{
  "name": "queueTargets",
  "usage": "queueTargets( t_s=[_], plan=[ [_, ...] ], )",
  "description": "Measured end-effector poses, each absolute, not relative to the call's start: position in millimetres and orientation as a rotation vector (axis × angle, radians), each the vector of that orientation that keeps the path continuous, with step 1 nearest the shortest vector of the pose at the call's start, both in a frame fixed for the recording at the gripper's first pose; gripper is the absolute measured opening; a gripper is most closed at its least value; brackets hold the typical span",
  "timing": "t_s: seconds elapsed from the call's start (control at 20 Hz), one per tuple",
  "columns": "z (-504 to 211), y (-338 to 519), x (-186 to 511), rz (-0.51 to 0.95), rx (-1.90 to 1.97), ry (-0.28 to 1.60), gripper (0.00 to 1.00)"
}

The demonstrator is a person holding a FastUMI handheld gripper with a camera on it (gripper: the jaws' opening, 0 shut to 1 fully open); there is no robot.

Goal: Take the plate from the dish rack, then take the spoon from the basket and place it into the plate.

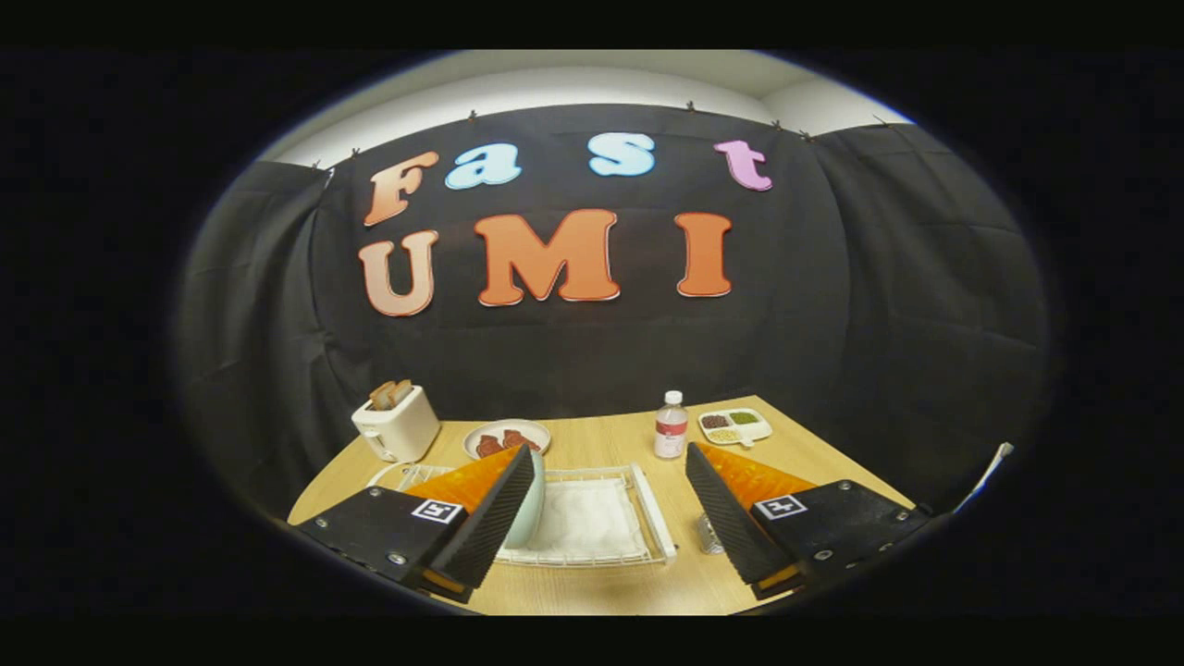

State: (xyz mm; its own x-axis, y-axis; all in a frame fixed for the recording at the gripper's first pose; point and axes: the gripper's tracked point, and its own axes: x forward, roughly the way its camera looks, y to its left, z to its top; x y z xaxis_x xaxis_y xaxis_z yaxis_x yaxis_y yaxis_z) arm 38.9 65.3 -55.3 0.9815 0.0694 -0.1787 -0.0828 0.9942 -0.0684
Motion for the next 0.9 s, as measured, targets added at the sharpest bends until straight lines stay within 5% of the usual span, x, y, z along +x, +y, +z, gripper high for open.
queueTargets(
  t_s=[0.9],
  plan=[
    [-178.2, 121.4, 116.9, 0.111, -0.165, 0.52, 0.92]
  ],
)
